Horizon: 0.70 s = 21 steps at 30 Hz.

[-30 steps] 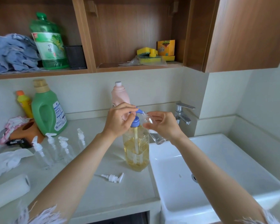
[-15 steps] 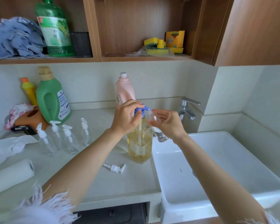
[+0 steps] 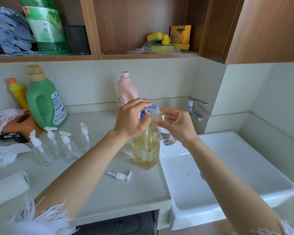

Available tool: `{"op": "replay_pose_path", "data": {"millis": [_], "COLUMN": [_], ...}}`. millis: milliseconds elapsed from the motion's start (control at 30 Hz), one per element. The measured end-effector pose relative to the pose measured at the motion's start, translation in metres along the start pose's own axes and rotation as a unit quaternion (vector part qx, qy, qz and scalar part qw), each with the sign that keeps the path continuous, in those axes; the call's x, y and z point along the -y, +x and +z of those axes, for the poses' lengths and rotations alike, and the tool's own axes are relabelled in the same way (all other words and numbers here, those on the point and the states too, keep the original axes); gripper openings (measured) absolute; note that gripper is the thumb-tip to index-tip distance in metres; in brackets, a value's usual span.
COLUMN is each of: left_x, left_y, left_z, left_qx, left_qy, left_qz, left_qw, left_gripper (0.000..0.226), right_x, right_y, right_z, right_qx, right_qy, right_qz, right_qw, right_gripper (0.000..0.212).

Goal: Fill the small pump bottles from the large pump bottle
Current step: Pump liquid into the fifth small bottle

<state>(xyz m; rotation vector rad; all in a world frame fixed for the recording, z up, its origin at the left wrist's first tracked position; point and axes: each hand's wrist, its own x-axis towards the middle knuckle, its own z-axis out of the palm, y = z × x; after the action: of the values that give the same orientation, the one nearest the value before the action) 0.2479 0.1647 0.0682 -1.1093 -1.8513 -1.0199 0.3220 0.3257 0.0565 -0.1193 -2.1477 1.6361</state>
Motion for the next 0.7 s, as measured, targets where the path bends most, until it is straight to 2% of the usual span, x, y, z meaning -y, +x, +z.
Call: {"op": "replay_pose_path", "data": {"millis": [400, 533, 700], "left_x": [-0.011, -0.02, -0.016], "left_y": [-0.012, 0.0, 0.003], "left_z": [0.001, -0.005, -0.01], "left_qx": [0.027, 0.028, 0.049], "left_qy": [0.05, 0.029, 0.013], "left_qz": [-0.021, -0.06, -0.075], "left_qw": [0.998, 0.997, 0.996], "left_gripper": [0.039, 0.038, 0.039], "right_x": [-0.011, -0.005, -0.002], "right_y": [-0.004, -0.002, 0.001], "right_z": [0.001, -0.002, -0.004], "right_qx": [0.002, 0.018, 0.033], "right_qy": [-0.013, 0.013, 0.028], "right_qz": [0.001, 0.001, 0.002], "right_qw": [1.0, 1.0, 0.999], "right_gripper": [0.052, 0.056, 0.051]}}
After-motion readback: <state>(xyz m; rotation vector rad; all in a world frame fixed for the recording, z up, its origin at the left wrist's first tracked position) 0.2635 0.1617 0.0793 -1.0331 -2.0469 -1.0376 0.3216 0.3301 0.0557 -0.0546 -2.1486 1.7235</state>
